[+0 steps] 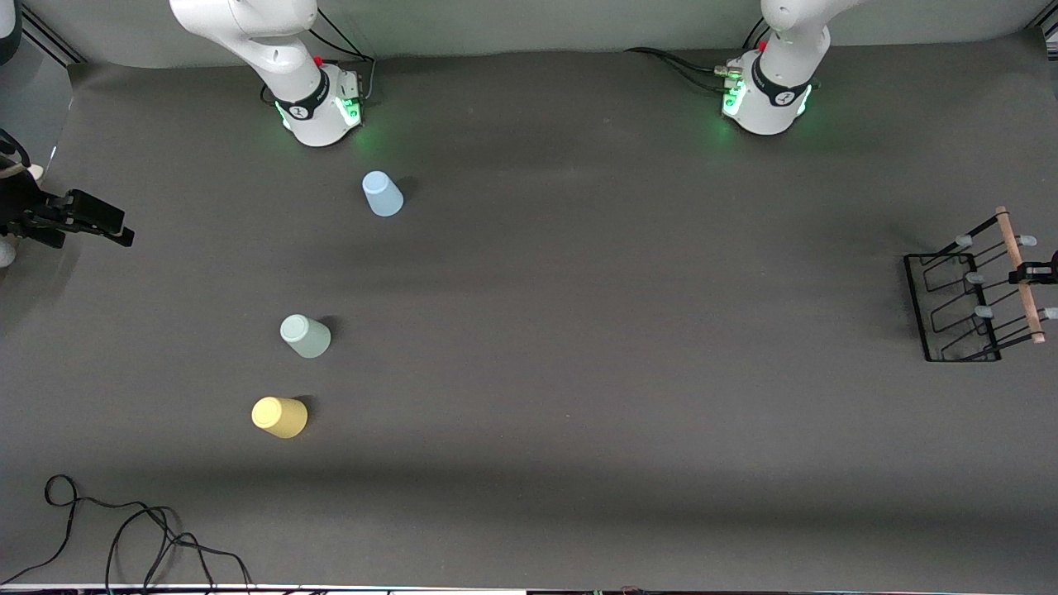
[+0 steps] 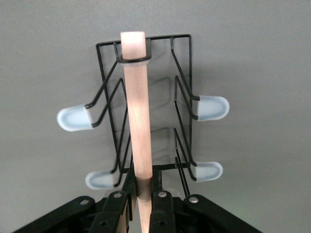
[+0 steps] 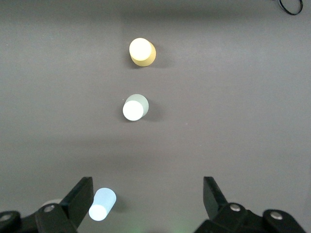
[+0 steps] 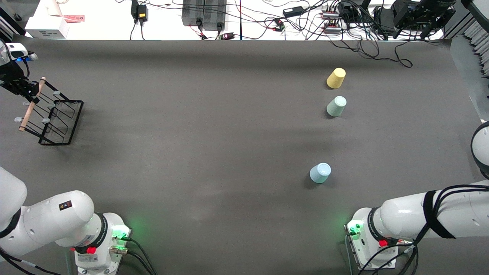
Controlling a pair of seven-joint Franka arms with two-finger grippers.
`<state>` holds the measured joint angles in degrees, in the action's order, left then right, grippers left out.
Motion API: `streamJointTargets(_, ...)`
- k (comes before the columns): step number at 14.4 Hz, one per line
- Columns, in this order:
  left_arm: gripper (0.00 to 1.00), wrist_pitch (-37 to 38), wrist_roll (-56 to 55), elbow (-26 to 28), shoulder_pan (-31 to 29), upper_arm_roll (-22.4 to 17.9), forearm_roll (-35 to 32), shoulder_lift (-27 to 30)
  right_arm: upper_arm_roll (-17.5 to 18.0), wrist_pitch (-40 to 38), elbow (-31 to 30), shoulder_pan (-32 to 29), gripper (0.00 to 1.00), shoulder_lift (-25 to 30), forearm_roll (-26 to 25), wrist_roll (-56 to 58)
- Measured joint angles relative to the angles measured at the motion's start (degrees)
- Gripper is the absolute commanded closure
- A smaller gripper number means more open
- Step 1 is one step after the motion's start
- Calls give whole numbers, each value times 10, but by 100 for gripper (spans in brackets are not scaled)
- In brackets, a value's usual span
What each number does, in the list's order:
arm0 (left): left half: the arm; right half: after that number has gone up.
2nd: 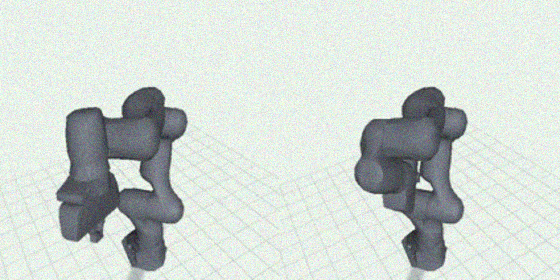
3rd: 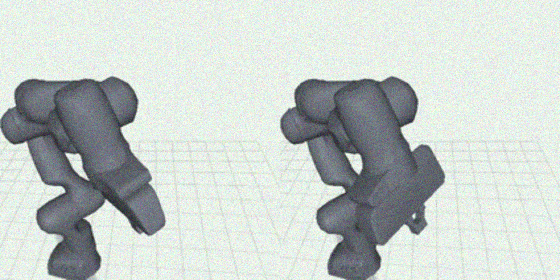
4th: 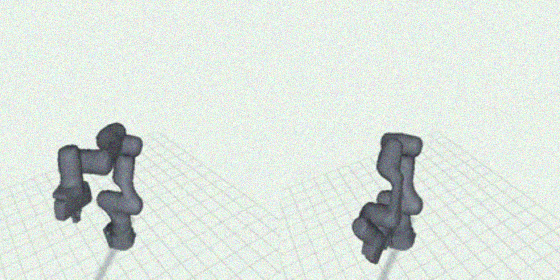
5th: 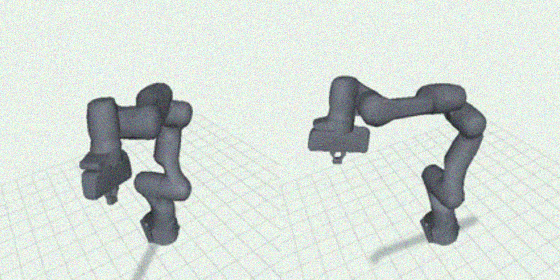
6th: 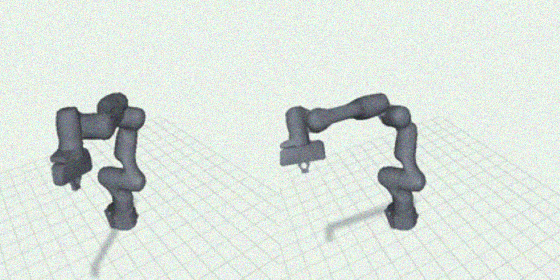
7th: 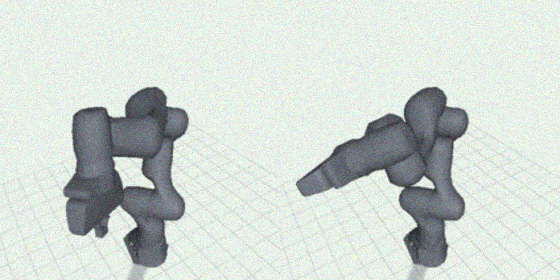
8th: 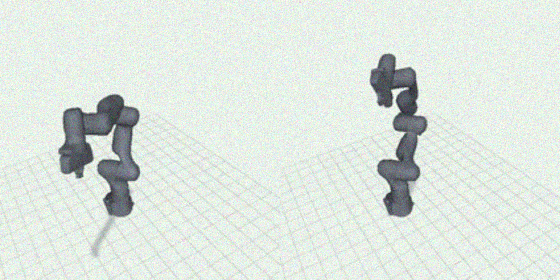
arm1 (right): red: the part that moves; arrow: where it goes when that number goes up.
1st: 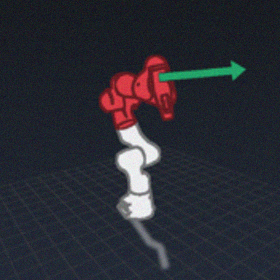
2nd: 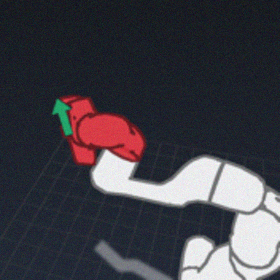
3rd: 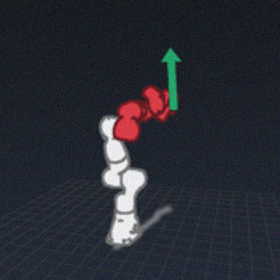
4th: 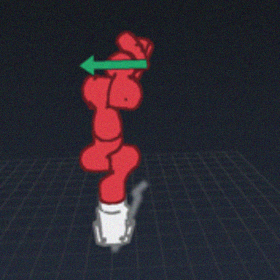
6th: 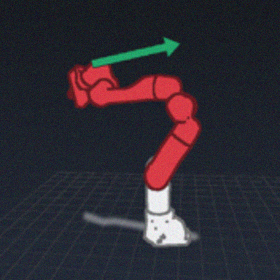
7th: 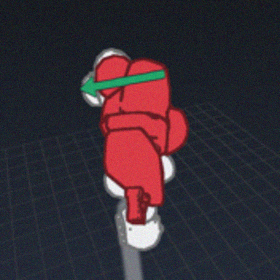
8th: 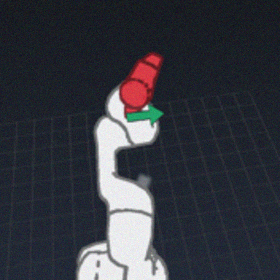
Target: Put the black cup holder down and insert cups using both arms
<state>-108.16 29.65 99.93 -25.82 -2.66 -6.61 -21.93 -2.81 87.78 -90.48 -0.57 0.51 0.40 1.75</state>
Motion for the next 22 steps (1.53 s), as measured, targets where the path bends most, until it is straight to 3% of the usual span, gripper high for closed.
streamJointTargets(3, 100, 16, 0, -13, 1, 3, 8, 1, 0, 0, 0, 0, 0, 0, 0, 0)
streamJointTargets(7, 100, 151, 0, -108, 28, 12, 43, 14, -2, 0, 0, 0, 0, 0, 0, 0)
streamJointTargets(9, 100, 175, -1, -135, 49, 14, 67, 31, -2, 0, 0, 0, 0, 0, 0, 0)
streamJointTargets(12, 100, 185, -21, -138, 98, 15, 87, 66, -3, 0, 0, 0, 0, 1, 0, 0)
streamJointTargets(16, 100, 202, -156, -134, 198, 17, 88, 99, -3, 0, 1, 0, 0, 1, 0, 0)
streamJointTargets(22, 100, 183, -334, -105, 330, 19, 90, 93, -4, 0, 1, 0, 0, 1, 1, 0)
